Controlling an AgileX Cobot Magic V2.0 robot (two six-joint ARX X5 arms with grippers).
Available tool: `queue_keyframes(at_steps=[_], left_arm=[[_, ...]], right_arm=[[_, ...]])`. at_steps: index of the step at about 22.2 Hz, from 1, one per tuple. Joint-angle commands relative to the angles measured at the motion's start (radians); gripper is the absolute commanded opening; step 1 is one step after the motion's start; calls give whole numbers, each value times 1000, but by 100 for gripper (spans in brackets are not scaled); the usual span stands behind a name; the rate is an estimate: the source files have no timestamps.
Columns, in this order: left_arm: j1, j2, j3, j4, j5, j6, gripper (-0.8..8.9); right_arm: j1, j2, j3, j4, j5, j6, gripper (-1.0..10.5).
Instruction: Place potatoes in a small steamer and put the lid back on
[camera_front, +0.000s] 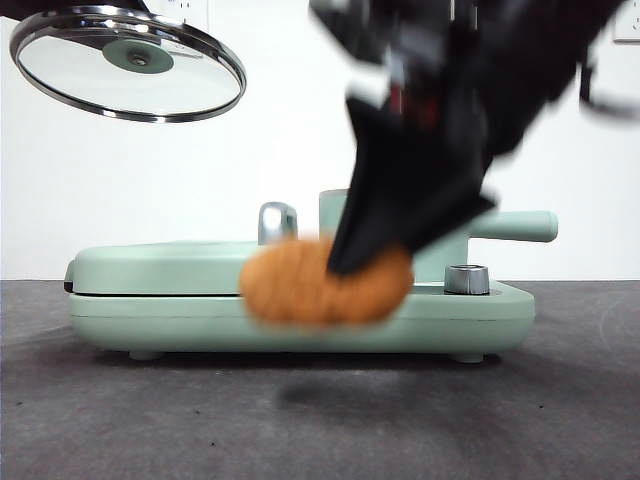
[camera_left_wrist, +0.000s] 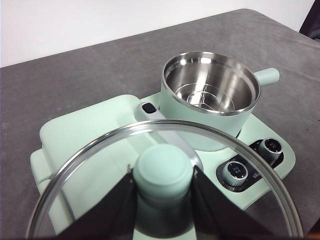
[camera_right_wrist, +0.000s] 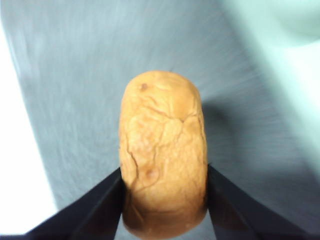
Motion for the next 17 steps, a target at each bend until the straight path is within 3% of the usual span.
queue_keyframes(at_steps=[1, 3, 7, 17], left_arm=[[-2, -2, 13, 26, 0, 23, 13], [-2, -2, 13, 26, 0, 27, 13], [-2, -2, 13, 27, 0, 27, 13], [-2, -2, 13, 27, 0, 27, 13]], right_arm=[[-5, -26, 122, -153, 90, 114, 201], [-35, -29, 256, -317, 151, 180, 201], [-145, 11, 486, -478, 153, 180, 201], [-298, 194, 692, -406, 152, 84, 201]])
